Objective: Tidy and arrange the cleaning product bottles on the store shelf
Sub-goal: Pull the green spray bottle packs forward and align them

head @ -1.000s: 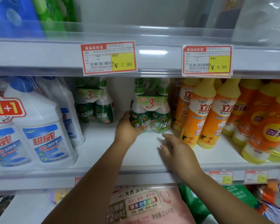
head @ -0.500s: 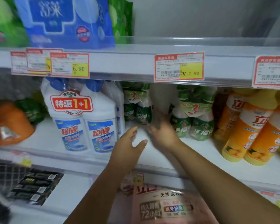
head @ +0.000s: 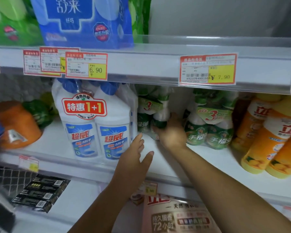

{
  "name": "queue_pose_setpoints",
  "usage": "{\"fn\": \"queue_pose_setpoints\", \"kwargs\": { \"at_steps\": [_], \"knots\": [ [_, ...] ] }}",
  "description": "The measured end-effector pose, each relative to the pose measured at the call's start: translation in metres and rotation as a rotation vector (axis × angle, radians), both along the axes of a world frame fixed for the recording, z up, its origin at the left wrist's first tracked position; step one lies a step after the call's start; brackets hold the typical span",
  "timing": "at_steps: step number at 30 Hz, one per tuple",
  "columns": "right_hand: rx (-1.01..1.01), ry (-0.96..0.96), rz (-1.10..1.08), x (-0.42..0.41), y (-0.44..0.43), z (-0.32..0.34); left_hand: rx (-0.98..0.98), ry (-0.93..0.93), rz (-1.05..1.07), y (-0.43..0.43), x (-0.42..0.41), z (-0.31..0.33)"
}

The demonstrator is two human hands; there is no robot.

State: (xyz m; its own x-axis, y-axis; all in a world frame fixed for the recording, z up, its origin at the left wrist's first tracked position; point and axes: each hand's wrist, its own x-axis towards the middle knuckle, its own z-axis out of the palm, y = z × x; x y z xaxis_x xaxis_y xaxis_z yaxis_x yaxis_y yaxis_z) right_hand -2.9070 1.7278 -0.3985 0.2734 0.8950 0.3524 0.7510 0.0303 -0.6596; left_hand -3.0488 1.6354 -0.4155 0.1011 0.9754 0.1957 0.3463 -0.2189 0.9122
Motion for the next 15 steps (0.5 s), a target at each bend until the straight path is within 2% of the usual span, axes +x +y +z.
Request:
{"fn": "queue_pose_setpoints", "kwargs": {
  "at_steps": [2, 6, 9, 13, 15],
  "knots": [
    [-0.019, -0.005, 0.007, 0.01, -0.03, -0.001, 0.006, 0.02, 0.009, -0.002, 0.002, 0.003],
    [-0.029, 0.103, 0.081, 0.046, -0.09, 0.009, 0.028, 0.053, 0.023, -0.001, 0.012, 0.009],
    [-0.08, 0.18, 0.131, 0.08, -0.123, 0.012, -0.053, 0.102, -0.015, 0.005, 0.026, 0.007],
    [-0.057, 0.127, 0.028, 0.116, -0.142, 0.015, -0.144, 0.054, -0.15, 0.011, 0.054, 0.007],
    [-0.023, 0.142, -0.033, 0.126, -0.143, 0.014, -0.124, 0.008, -0.238, 0.013, 0.07, 0.008]
  ]
}}
